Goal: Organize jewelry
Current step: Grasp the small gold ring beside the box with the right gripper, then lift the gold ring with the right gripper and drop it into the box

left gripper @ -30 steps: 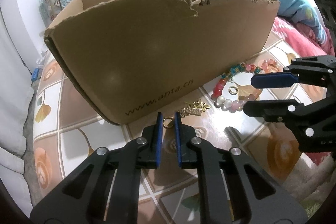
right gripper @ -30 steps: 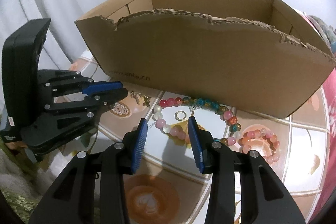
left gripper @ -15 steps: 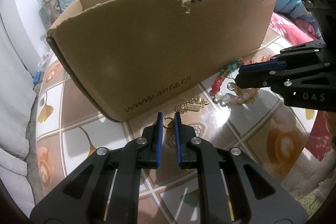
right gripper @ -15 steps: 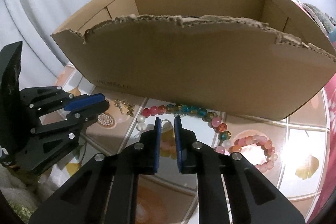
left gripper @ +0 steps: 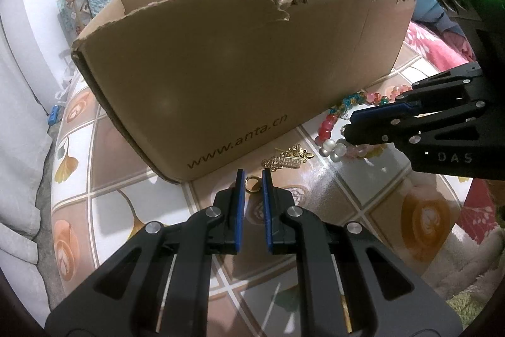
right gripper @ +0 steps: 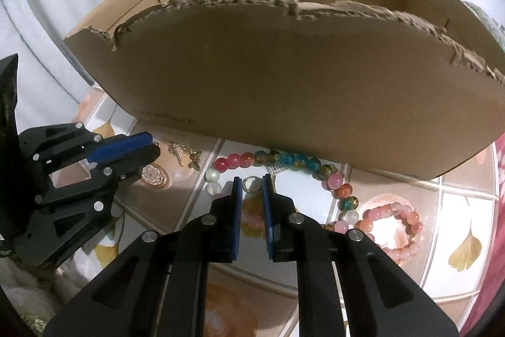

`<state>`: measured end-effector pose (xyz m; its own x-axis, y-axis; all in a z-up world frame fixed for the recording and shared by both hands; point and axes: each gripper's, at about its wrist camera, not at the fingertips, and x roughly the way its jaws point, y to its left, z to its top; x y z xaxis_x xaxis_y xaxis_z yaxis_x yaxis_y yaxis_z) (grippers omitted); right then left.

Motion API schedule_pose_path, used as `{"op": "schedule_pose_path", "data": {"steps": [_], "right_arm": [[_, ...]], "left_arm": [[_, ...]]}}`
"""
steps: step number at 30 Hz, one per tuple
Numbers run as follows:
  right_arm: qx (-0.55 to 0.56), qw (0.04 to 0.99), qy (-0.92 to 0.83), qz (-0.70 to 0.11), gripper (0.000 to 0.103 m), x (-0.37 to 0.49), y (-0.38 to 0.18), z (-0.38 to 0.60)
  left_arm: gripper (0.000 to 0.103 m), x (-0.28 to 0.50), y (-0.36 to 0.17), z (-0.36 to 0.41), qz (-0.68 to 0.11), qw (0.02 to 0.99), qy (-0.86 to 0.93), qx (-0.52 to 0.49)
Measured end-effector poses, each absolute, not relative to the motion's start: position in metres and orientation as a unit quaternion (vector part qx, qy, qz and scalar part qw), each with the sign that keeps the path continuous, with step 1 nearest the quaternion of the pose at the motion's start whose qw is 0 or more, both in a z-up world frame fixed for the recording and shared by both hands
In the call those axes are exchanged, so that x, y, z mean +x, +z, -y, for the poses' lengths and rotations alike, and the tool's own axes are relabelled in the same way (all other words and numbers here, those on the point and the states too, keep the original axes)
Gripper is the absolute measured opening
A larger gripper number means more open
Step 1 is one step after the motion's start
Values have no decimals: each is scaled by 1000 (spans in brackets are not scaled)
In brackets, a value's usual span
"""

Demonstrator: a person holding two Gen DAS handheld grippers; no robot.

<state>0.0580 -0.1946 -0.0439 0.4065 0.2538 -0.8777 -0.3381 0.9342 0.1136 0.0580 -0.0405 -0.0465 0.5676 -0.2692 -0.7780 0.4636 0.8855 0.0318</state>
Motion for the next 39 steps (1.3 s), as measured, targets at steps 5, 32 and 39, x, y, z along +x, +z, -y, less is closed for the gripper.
{"op": "schedule_pose_path", "data": {"steps": [5, 32, 39], "right_arm": [[-70, 835, 175, -518, 13, 59, -47, 179], [-33, 843, 185, -503, 10, 52, -40, 200], [-35, 853, 188, -485, 10, 38, -25, 205]], "left_arm": [[10, 58, -46, 40, -415, 877, -209, 117], [9, 49, -42, 41, -404, 882, -208, 127], [9, 38, -28, 44, -393, 887, -204, 131]]}}
